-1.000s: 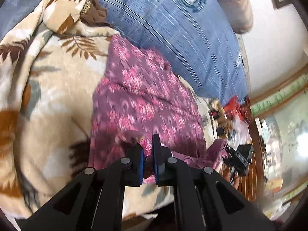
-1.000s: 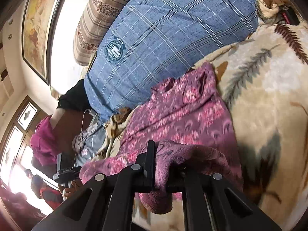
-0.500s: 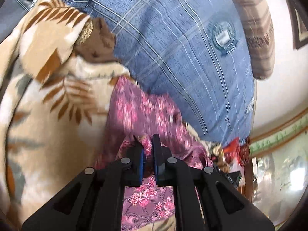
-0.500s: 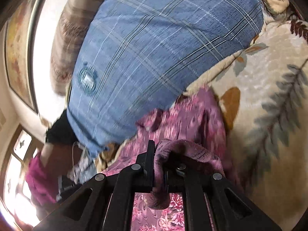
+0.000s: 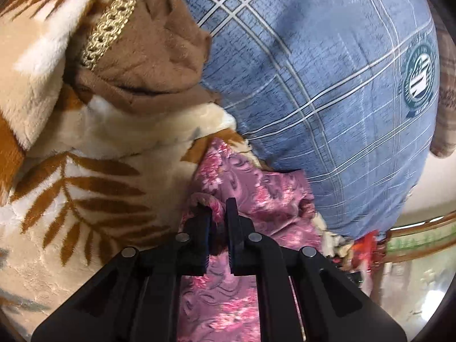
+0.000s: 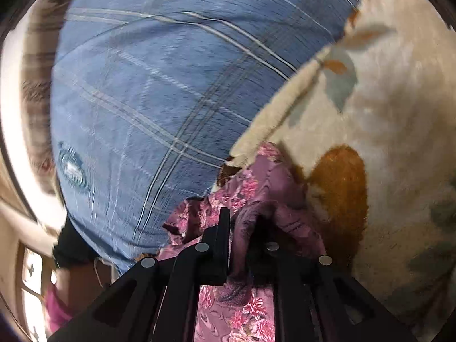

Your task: Fold small clothes

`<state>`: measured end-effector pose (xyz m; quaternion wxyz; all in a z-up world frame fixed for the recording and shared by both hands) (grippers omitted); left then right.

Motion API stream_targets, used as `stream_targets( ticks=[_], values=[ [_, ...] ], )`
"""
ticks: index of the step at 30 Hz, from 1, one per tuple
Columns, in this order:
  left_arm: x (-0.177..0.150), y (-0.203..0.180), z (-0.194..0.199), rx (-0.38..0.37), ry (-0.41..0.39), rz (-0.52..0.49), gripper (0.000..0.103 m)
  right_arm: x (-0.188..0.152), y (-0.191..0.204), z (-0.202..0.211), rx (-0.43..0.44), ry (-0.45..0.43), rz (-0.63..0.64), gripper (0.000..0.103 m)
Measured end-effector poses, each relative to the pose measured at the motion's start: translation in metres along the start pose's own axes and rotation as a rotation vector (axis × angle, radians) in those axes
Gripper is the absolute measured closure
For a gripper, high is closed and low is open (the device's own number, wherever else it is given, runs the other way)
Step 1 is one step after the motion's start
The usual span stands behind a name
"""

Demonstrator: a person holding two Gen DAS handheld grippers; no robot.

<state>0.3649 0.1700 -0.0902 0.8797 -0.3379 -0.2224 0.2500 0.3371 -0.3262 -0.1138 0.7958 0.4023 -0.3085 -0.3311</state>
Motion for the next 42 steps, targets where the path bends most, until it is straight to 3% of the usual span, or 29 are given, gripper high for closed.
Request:
stream_targets(
  ticks=[1,3,4,5,7,11,15,18,19,20,21,23,24,26,29,31,33,35,36,37,39,42],
  values=[
    [0.002,-0.002,0.007,-0.045,-0.005,0.009,0.092,0.003,-0.001,0.002,0.021,-0.003,-0.026,0.090],
    [0.007,-0.005,0.023,-0.091,-0.049,0.019,0.069,0.010,-0.003,0.012,0.043,-0.046,-0.042,0.081],
    [0.010,-0.006,0.035,-0.093,-0.092,0.019,0.047,0.015,-0.004,0.019,0.051,-0.083,-0.050,0.070],
    [0.011,-0.006,0.044,-0.083,-0.129,0.009,0.038,0.020,-0.007,0.030,0.063,-0.134,-0.065,0.062],
    [0.010,-0.007,0.053,-0.052,-0.143,-0.039,0.038,0.025,-0.010,0.040,0.055,-0.171,-0.064,0.060],
    [-0.006,0.002,0.037,0.023,-0.062,-0.107,0.038,0.026,-0.008,0.042,-0.076,-0.142,0.045,0.059],
    [-0.022,0.014,0.004,0.076,0.039,-0.100,0.038,0.023,0.002,0.021,-0.175,-0.093,0.144,0.057],
    [-0.029,0.008,-0.007,0.109,0.042,-0.127,0.039,0.021,0.016,-0.005,-0.249,-0.053,0.234,0.056],
    [-0.031,0.002,-0.006,0.125,0.019,-0.156,0.052,0.020,0.017,-0.011,-0.261,-0.050,0.250,0.056],
    [-0.033,-0.005,-0.004,0.125,0.005,-0.187,0.081,0.019,0.020,-0.018,-0.287,-0.048,0.273,0.056],
    [-0.034,-0.010,-0.004,0.128,0.001,-0.211,0.092,0.019,0.022,-0.023,-0.299,-0.047,0.294,0.060],
    [-0.032,-0.019,-0.002,0.146,-0.030,-0.250,0.097,0.017,0.032,-0.028,-0.280,-0.033,0.364,0.098],
    [-0.031,-0.022,0.001,0.157,-0.057,-0.275,0.099,0.017,0.039,-0.028,-0.257,-0.033,0.400,0.099],
    [-0.022,-0.023,0.001,0.165,-0.088,-0.282,0.099,0.020,0.051,-0.016,-0.187,-0.093,0.437,0.099],
    [-0.012,-0.011,-0.007,0.222,-0.110,-0.257,0.099,0.037,0.045,0.001,-0.123,-0.185,0.350,0.099],
    [-0.009,0.004,-0.019,0.283,-0.067,-0.233,0.098,0.042,0.028,-0.005,-0.168,-0.164,0.303,0.099],
    [-0.008,0.006,-0.017,0.293,-0.079,-0.235,0.098,0.040,0.005,-0.023,-0.319,-0.092,0.268,0.099],
    [-0.008,0.001,-0.005,0.298,-0.094,-0.244,0.098,0.035,-0.006,-0.026,-0.351,-0.048,0.240,0.092],
    [-0.010,-0.003,0.008,0.273,-0.115,-0.252,0.098,0.033,-0.005,-0.018,-0.346,-0.078,0.236,0.091],
    [-0.015,-0.009,0.021,0.244,-0.132,-0.265,0.098,0.031,-0.001,-0.010,-0.325,-0.108,0.238,0.091],
    [-0.029,-0.020,0.039,0.187,-0.142,-0.300,0.094,0.019,0.015,0.012,-0.183,-0.128,0.268,0.091],
    [-0.067,-0.035,0.056,0.116,-0.144,-0.377,0.071,-0.011,0.031,0.033,-0.033,-0.104,0.344,0.091]
  ],
)
Point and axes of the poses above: each gripper's, at about its wrist camera, not at the fingertips, and z roughly against the way its jaws point, y to its left, x to its top, the point moved 2 cm from there along -z, roughly the way its jaws point, and after that the axes turned 6 degrees about -y, right-handed, at the moved point
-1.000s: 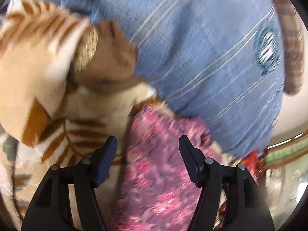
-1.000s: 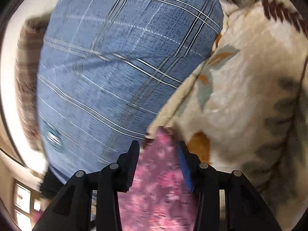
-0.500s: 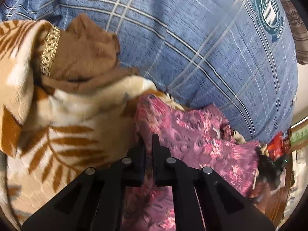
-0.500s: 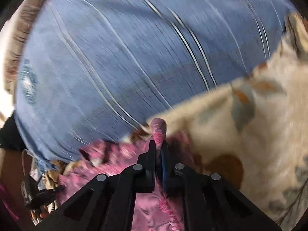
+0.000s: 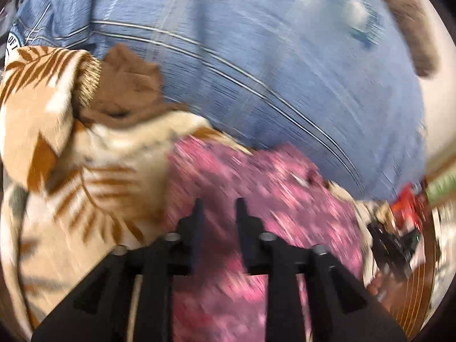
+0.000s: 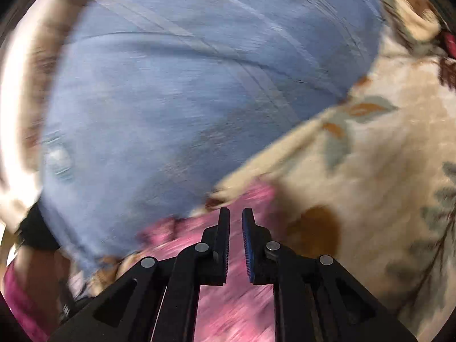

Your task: Fold small clothes

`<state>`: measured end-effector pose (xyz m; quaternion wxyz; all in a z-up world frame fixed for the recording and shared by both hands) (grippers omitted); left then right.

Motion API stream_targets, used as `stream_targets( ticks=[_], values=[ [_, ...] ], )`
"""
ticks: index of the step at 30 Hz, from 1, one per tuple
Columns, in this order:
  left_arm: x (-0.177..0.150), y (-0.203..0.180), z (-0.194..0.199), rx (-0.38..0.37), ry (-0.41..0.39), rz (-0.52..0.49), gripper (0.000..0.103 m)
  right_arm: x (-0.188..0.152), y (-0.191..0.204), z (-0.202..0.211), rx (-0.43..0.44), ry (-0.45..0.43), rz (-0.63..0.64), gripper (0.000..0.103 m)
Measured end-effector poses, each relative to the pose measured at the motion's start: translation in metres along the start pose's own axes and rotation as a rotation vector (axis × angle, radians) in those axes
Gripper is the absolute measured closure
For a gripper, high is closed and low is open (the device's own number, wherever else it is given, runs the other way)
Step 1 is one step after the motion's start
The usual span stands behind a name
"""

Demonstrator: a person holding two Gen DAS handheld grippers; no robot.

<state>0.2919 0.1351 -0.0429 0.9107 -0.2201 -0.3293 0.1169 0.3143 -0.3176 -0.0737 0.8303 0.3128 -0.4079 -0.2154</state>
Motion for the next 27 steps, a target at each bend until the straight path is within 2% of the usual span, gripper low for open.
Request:
stream_targets(
  ticks=[1,2,4,5,6,7,9,10,11,12,13,14,16,18,19,20,22,24,25,27],
  values=[
    [-0.010,-0.006,0.000,-0.002,0.007,-0.022,0.065,-0.006,0.004,0.000,0.018,0.016,0.012,0.091],
    [-0.021,-0.010,-0.003,0.006,0.023,-0.044,0.064,-0.017,0.006,0.000,0.020,0.050,0.031,0.091],
    [-0.040,-0.016,-0.022,0.051,0.102,-0.069,0.064,-0.037,0.004,-0.011,-0.067,0.131,0.072,0.091],
    [-0.047,-0.016,-0.030,0.083,0.144,-0.078,0.065,-0.049,0.000,-0.016,-0.129,0.173,0.102,0.100],
    [-0.053,-0.016,-0.028,0.105,0.146,-0.093,0.065,-0.053,0.003,-0.009,-0.130,0.149,0.123,0.100],
    [-0.054,-0.018,-0.019,0.109,0.133,-0.108,0.065,-0.054,0.006,0.001,-0.139,0.134,0.127,0.094],
    [-0.056,-0.020,0.004,0.067,0.124,-0.117,0.065,-0.053,0.010,0.024,-0.126,0.117,0.074,0.087],
    [-0.061,-0.020,0.016,0.046,0.115,-0.109,0.062,-0.051,0.008,0.037,-0.111,0.092,0.051,0.079],
    [-0.065,-0.017,0.030,0.023,0.104,-0.095,0.054,-0.052,0.004,0.058,-0.123,0.055,0.042,0.067],
    [-0.070,-0.014,0.042,0.008,0.100,-0.085,0.050,-0.050,-0.005,0.078,-0.150,0.024,0.040,0.061],
    [-0.077,-0.014,0.048,-0.015,0.093,-0.072,0.046,-0.053,-0.008,0.090,-0.193,-0.008,0.037,0.056],
    [-0.085,-0.015,0.049,-0.031,0.088,-0.060,0.045,-0.060,-0.017,0.106,-0.218,-0.037,0.028,0.056],
    [-0.099,-0.013,0.046,-0.029,0.108,-0.049,0.044,-0.072,-0.022,0.108,-0.230,-0.036,-0.003,0.056],
    [-0.110,-0.008,0.034,0.001,0.154,-0.028,0.044,-0.086,-0.032,0.107,-0.196,0.008,-0.046,0.057],
    [-0.115,-0.007,0.030,0.007,0.174,-0.016,0.044,-0.091,-0.032,0.105,-0.177,0.037,-0.048,0.070],
    [-0.116,-0.009,0.025,0.008,0.174,-0.010,0.044,-0.095,-0.026,0.101,-0.157,0.052,-0.019,0.092],
    [-0.118,-0.009,0.036,0.014,0.153,-0.020,0.044,-0.094,-0.015,0.109,-0.144,-0.004,0.022,0.092],
    [-0.121,-0.003,0.039,0.018,0.153,-0.010,0.045,-0.088,-0.009,0.127,-0.091,-0.096,0.010,0.092],
    [-0.122,-0.001,0.039,0.018,0.152,-0.013,0.048,-0.086,-0.013,0.131,-0.103,-0.115,-0.008,0.093],
    [-0.124,-0.001,0.040,0.031,0.146,-0.041,0.051,-0.088,-0.025,0.124,-0.153,-0.071,-0.008,0.093]
  ],
)
Point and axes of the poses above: each gripper's, at about its wrist camera, not at the fingertips, and z roughly against the way its jaws point, y to its left, x to its top, the point moved 2 cm from there along -z, roughly the way its jaws point, and after that the axes turned 6 degrees about -y, right-handed, at the moved point
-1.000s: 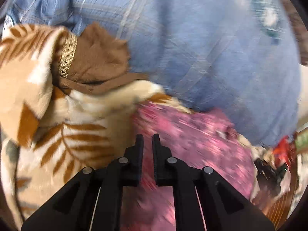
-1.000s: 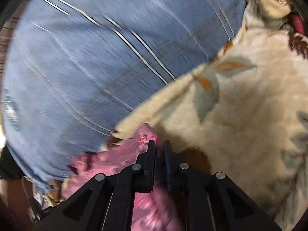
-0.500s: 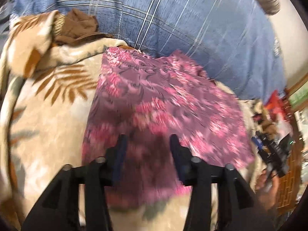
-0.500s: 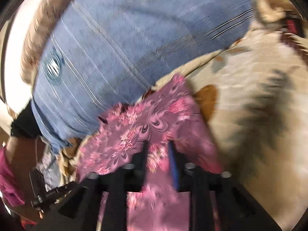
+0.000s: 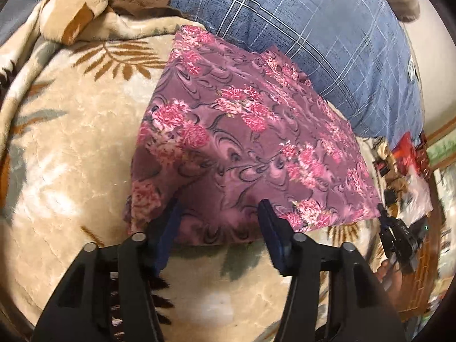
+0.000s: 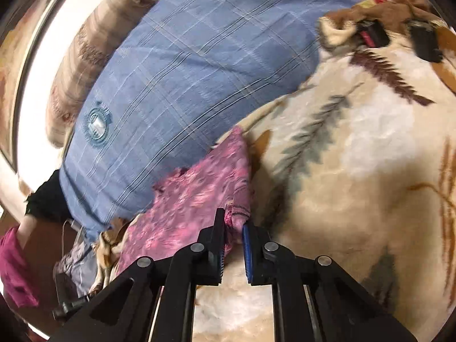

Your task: Fold small clothes

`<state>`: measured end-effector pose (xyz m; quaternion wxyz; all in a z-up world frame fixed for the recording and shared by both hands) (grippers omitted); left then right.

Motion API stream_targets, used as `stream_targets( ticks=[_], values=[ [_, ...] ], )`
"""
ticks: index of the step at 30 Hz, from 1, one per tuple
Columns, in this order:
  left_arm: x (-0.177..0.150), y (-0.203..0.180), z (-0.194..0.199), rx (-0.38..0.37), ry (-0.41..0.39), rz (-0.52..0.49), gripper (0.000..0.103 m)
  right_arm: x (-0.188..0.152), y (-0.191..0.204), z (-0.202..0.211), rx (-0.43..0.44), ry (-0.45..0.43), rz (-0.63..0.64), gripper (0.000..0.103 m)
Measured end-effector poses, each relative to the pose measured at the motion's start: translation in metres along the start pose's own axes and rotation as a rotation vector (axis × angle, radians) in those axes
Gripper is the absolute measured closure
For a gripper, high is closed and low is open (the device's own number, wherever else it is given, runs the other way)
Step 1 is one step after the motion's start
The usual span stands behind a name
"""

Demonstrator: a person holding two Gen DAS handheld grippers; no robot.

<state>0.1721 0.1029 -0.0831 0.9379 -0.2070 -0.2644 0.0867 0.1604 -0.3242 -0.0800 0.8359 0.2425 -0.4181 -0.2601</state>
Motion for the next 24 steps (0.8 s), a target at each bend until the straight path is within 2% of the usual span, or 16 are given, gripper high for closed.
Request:
stream_targets(
  ticks=[1,2,3,4,5,7,9,11,14,17,18,19,20,22,24],
  values=[
    [0.000,-0.001,0.001,0.008,0.005,-0.010,0.051,-0.005,-0.005,-0.008,-0.050,0.038,0.010,0.093],
    [0.000,-0.001,0.004,0.009,0.012,-0.011,0.051,-0.012,-0.010,-0.016,-0.062,0.088,0.004,0.092],
    [0.000,0.000,0.009,-0.002,0.012,-0.004,0.051,-0.013,-0.013,-0.010,-0.055,0.073,-0.006,0.092],
    [0.000,0.001,0.014,-0.019,0.002,0.005,0.051,-0.011,-0.010,-0.005,-0.069,0.059,-0.019,0.085],
    [0.002,0.001,0.022,-0.041,-0.015,0.012,0.051,-0.009,-0.007,0.001,-0.095,0.039,-0.036,0.082],
    [0.009,-0.001,0.034,-0.069,-0.056,0.025,0.049,-0.004,0.004,0.013,-0.107,-0.024,-0.029,0.082],
    [0.016,-0.007,0.039,-0.070,-0.084,0.026,0.042,0.001,0.025,0.016,-0.069,-0.064,0.037,0.076],
    [0.021,-0.014,0.035,-0.045,-0.094,0.017,0.034,0.001,0.053,0.007,-0.063,-0.060,0.126,0.059],
    [0.018,-0.020,0.011,0.012,-0.063,0.015,0.033,-0.013,0.080,-0.020,-0.072,-0.018,0.238,0.059],
    [0.006,-0.012,-0.023,0.076,0.018,0.022,0.031,-0.032,0.083,-0.057,-0.157,0.080,0.317,0.056],
    [0.004,-0.014,-0.022,0.079,-0.018,-0.004,0.029,-0.039,0.079,-0.068,-0.189,0.119,0.338,0.055],
    [0.001,-0.018,-0.019,0.076,-0.041,-0.035,0.022,-0.047,0.079,-0.072,-0.204,0.109,0.385,0.054],
    [-0.001,-0.022,-0.019,0.082,-0.032,-0.057,0.021,-0.054,0.085,-0.069,-0.201,0.046,0.466,0.049],
    [-0.001,-0.027,-0.018,0.090,-0.022,-0.095,0.021,-0.063,0.090,-0.068,-0.215,0.059,0.538,0.044],
    [0.006,-0.029,-0.012,0.055,-0.020,-0.097,0.021,-0.058,0.097,-0.064,-0.221,0.057,0.556,0.044]
  ],
)
Point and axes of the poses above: each gripper's, at about its wrist camera, not at the fingertips, and z roughly against the way its jaws point, y to its left, x to its top, the point moved 2 cm from there along -z, roughly the way its jaws point, and after that the axes turned 6 degrees about -y, right-handed, at the moved point
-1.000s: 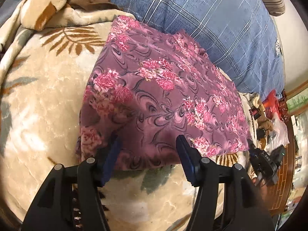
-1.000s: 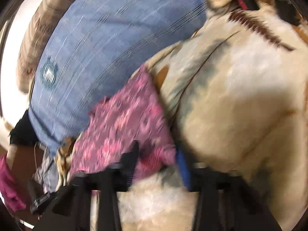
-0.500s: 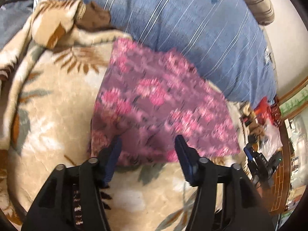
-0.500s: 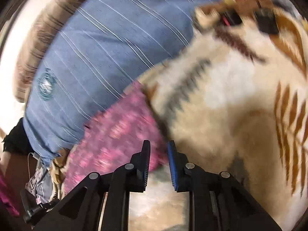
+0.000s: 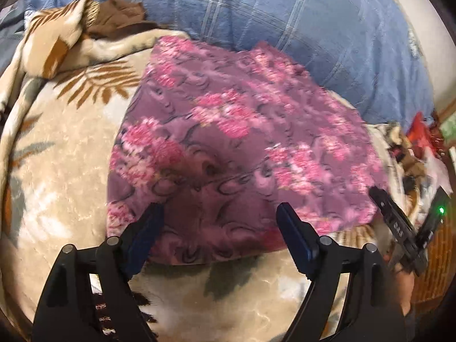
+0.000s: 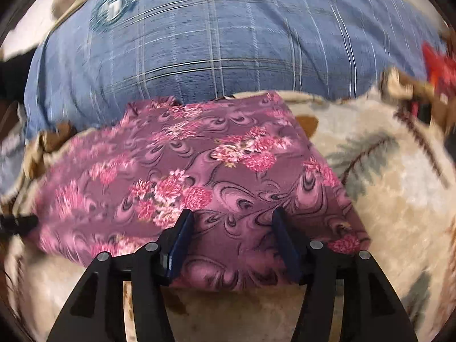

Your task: Fold small clothes

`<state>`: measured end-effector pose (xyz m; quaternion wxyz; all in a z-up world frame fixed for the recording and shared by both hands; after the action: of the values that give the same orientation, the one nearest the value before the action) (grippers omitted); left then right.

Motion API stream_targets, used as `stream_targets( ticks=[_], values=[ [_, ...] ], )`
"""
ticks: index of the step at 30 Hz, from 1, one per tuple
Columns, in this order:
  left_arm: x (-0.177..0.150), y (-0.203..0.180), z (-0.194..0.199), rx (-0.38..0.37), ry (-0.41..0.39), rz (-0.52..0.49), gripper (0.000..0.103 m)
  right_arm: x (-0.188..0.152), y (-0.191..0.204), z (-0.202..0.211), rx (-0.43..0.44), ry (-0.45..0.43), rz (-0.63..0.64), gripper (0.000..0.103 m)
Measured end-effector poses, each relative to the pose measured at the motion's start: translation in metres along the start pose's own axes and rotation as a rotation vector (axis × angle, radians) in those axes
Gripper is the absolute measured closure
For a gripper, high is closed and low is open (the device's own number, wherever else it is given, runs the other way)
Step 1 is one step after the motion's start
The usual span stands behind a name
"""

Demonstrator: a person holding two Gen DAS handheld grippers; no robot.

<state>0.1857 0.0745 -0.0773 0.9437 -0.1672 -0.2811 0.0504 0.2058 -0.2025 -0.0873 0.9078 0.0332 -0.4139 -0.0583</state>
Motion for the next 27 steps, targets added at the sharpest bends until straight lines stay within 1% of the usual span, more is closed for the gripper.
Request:
stream_targets(
  ticks=[1,3,4,5,6,7,8,9,10,11,12,14,15,16,18,21,24,27],
  values=[
    [0.006,0.001,0.003,-0.010,-0.010,0.011,0.021,0.005,-0.004,0.003,0.007,-0.018,-0.025,0.044],
    [0.023,0.004,0.008,-0.008,-0.042,0.040,0.021,0.022,-0.017,0.010,0.015,-0.084,-0.101,0.040],
    [0.028,0.004,0.008,-0.006,-0.049,0.048,0.021,0.030,-0.023,0.012,0.004,-0.105,-0.119,0.035],
    [0.037,0.005,0.005,0.005,-0.053,0.060,0.021,0.039,-0.029,0.009,-0.027,-0.128,-0.133,0.027],
    [0.041,0.005,0.001,0.018,-0.051,0.070,0.021,0.043,-0.031,0.005,-0.050,-0.125,-0.133,0.023],
    [0.046,0.007,-0.005,0.033,-0.044,0.081,0.021,0.048,-0.035,-0.004,-0.078,-0.105,-0.129,0.020],
    [0.050,0.009,-0.015,0.050,-0.030,0.092,0.021,0.050,-0.037,-0.018,-0.102,-0.065,-0.118,0.020],
    [0.050,0.010,-0.024,0.067,-0.012,0.102,0.021,0.050,-0.040,-0.033,-0.127,-0.013,-0.102,0.020],
    [0.050,0.012,-0.035,0.078,0.009,0.112,0.021,0.048,-0.042,-0.049,-0.173,0.056,-0.079,0.020],
    [0.048,0.011,-0.041,0.085,0.008,0.106,0.018,0.042,-0.044,-0.065,-0.191,0.112,-0.065,0.012],
    [0.047,0.007,-0.042,0.097,-0.012,0.082,0.015,0.041,-0.049,-0.064,-0.175,0.075,-0.095,0.009],
    [0.043,-0.006,-0.049,0.127,-0.019,0.015,0.000,0.042,-0.054,-0.062,-0.159,0.092,-0.123,0.005],
    [0.040,-0.013,-0.053,0.145,-0.019,-0.022,0.000,0.041,-0.053,-0.062,-0.156,0.090,-0.115,0.004],
    [0.038,-0.018,-0.056,0.182,-0.027,-0.052,0.000,0.040,-0.053,-0.062,-0.158,0.086,-0.109,0.003],
    [0.033,-0.024,-0.061,0.237,-0.047,-0.091,0.000,0.039,-0.051,-0.061,-0.157,0.086,-0.102,0.001],
    [0.031,-0.023,-0.061,0.247,-0.068,-0.096,0.000,0.039,-0.057,-0.062,-0.124,0.087,-0.119,0.001],
    [0.032,-0.022,-0.059,0.246,-0.068,-0.100,0.000,0.039,-0.061,-0.063,-0.087,0.097,-0.119,0.000],
    [0.031,-0.021,-0.059,0.249,-0.071,-0.101,0.000,0.038,-0.059,-0.063,-0.087,0.102,-0.114,0.000]
  ],
)
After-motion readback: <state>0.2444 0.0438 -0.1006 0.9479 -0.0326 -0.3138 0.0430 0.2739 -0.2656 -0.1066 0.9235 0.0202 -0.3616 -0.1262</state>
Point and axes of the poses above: each gripper's, at about its wrist camera, not at the fingertips, and z roughly against the way its jaws point, y to its left, x to its top, the point moved 2 cm from there along -z, roughly the way its jaws point, and after that the axes turned 6 degrees about -y, right-handed, at the moved point
